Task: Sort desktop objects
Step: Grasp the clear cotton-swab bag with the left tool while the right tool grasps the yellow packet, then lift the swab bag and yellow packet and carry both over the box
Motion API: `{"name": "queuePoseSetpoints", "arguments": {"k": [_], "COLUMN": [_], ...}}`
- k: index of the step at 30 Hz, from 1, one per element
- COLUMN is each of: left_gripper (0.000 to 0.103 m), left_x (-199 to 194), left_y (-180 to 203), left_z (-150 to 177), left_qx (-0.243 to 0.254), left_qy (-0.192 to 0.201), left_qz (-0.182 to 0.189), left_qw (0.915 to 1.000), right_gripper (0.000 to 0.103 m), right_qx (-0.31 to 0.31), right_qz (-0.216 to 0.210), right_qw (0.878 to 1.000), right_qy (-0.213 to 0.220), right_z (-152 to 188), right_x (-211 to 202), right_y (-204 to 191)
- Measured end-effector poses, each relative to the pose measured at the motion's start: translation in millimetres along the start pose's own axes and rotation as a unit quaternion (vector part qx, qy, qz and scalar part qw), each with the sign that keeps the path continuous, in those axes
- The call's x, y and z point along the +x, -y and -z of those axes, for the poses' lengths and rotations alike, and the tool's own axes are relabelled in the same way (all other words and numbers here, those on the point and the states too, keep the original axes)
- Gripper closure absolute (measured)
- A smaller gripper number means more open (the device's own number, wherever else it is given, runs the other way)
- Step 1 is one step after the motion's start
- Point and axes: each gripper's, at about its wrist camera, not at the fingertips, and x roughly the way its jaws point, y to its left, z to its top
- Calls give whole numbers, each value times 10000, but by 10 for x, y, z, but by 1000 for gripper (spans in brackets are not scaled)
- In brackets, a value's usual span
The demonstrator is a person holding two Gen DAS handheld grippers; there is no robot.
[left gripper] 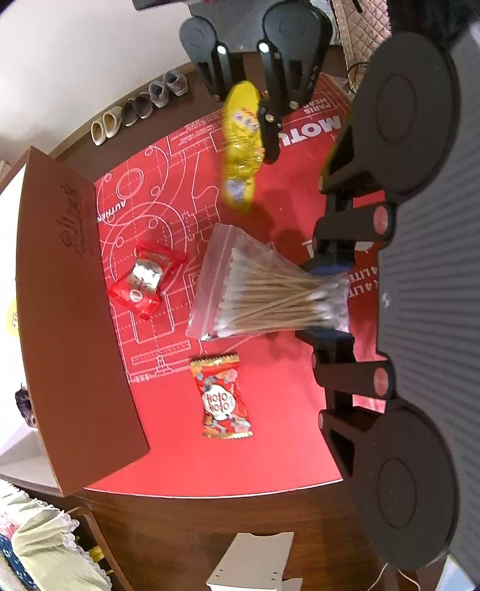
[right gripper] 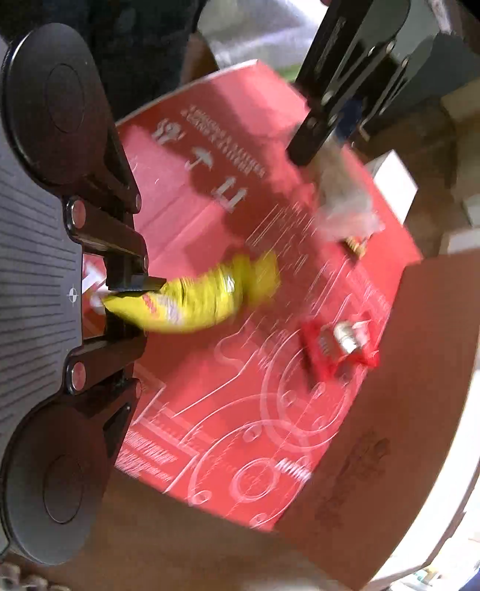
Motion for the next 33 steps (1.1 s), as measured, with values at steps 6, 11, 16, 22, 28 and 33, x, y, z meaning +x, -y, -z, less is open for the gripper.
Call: {"name": "queuePoseSetpoints", "arguments": {"k": [6,11,16,22,28,33], "left_gripper": [79,79,79,79,79,79], "left_x": [-22,-64,-137,-201,-220,-226], "left_y": [43,54,78,101,102,108], "left_z": [-13,-43,-93,-187,-189,-203], "left_qx": [124,188,297,409,455,473], "left_qy": [28,82,158,257,254,266], "left_qz": [34,-15,-108,-182,-193,-191], "left_qw": [9999,9998,9994,9987,9985,9983], "right_gripper": [100,101,102,102,102,103], "right_qx": [218,507,793,1144,1290,1388], "right_qz": [66,142,143,142,180,248], "right_qw": [9995,9976,9946,9898,9872,9845], "right_qy": [237,442,648,839,915,1047], "right_z": [45,34,-30,-104,-117,-131], "right_x": [-68,-195,-368,-515,-541,-611], "right_y": [-43,-91,-112,-90,-100,-77]}}
